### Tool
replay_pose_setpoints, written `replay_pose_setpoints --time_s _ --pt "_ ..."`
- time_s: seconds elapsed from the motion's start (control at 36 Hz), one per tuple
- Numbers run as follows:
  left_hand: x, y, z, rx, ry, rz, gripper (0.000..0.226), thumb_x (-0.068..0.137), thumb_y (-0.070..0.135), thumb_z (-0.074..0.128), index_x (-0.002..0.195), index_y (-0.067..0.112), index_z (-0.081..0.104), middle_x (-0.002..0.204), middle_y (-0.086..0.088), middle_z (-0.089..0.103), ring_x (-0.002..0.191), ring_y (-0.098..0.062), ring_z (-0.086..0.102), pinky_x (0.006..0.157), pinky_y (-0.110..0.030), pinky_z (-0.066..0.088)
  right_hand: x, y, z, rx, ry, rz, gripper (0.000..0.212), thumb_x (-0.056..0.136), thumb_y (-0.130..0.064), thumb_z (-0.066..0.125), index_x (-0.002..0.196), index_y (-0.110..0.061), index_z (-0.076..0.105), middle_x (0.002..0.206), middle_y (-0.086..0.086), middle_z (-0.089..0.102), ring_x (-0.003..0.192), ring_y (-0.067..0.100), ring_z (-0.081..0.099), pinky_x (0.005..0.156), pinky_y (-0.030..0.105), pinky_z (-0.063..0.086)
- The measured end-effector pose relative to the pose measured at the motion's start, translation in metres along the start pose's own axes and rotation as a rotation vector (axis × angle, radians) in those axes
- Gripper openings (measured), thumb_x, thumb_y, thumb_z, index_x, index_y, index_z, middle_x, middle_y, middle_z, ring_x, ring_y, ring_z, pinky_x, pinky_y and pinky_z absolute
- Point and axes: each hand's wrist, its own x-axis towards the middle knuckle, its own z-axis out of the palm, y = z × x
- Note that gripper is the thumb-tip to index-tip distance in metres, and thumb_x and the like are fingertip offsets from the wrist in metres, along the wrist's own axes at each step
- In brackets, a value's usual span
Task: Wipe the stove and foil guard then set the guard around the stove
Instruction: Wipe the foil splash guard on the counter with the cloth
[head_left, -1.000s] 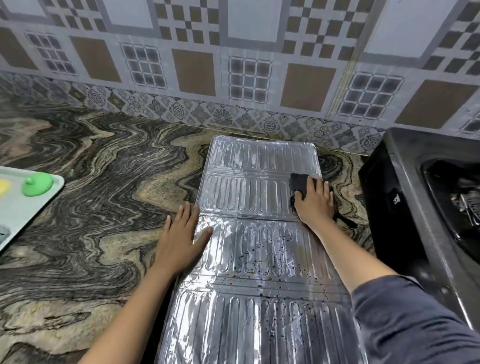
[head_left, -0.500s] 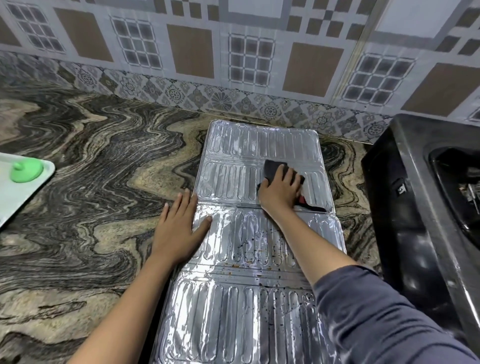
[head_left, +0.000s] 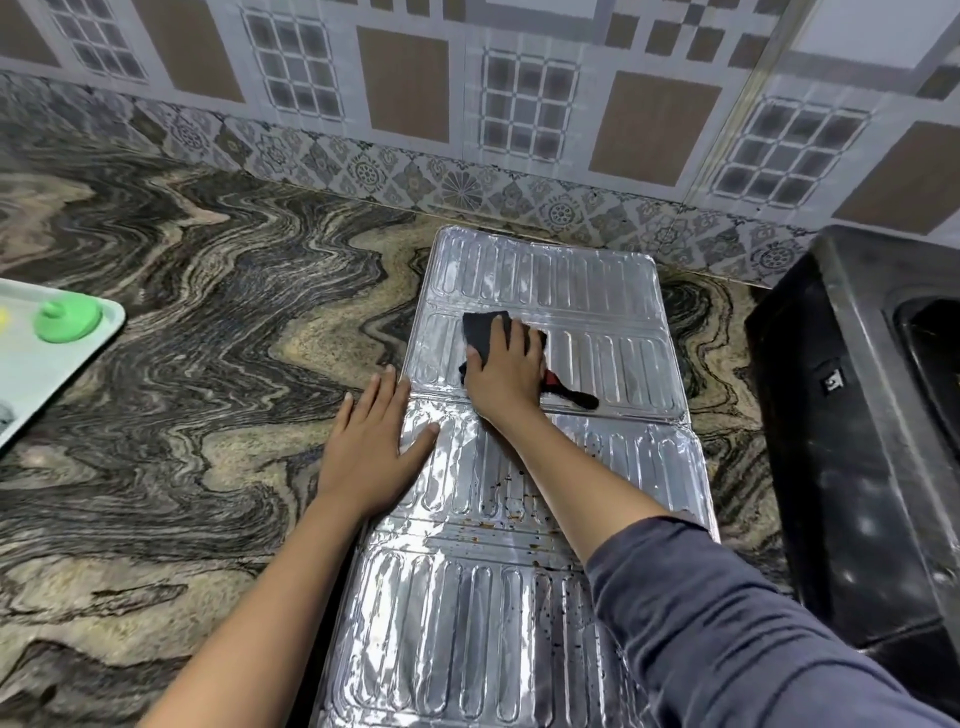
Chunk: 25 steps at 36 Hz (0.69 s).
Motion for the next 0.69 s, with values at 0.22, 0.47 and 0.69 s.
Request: replay_pose_setpoints --time_s 0.22,0.47,0.69 --pt "0.0 0.001 -0.001 -0.01 0.012 -0.011 0.086 0.079 0.069 0.001 0.15 0.021 0.006 0.158 0.006 -0.003 0.145 -0.007 -0.006 0.117 -0.032 -0.004 0.011 -0.01 0.009 -0.059 -0.059 -0.13 0.059 0.098 -0.04 0.031 0.148 -0.016 0.014 0.158 0.006 0.01 0.144 0.029 0.003 0.119 0.042 0.006" --pt "-0.002 0.002 -0.002 -0.028 0.021 0.005 0.083 0.082 0.068 0.004 0.15 0.02 0.005 0.158 0.005 -0.002 0.144 -0.006 -0.006 0.119 -0.034 -0.004 0.026 -0.017 0.015 -0.104 -0.149 -0.353 0.059 0.097 -0.042 0.035 0.148 -0.018 0.018 0.156 0.005 0.017 0.143 0.028 0.009 0.118 0.04 0.009" --pt "-0.001 0.002 0.001 -0.008 0.024 -0.009 0.079 0.086 0.065 0.008 0.15 0.02 0.002 0.158 0.005 -0.004 0.144 -0.005 -0.008 0.118 -0.033 -0.005 0.036 -0.016 0.007 -0.125 -0.261 -0.542 0.059 0.096 -0.041 0.04 0.148 -0.021 0.02 0.156 0.001 0.018 0.145 0.023 0.01 0.116 0.033 0.007"
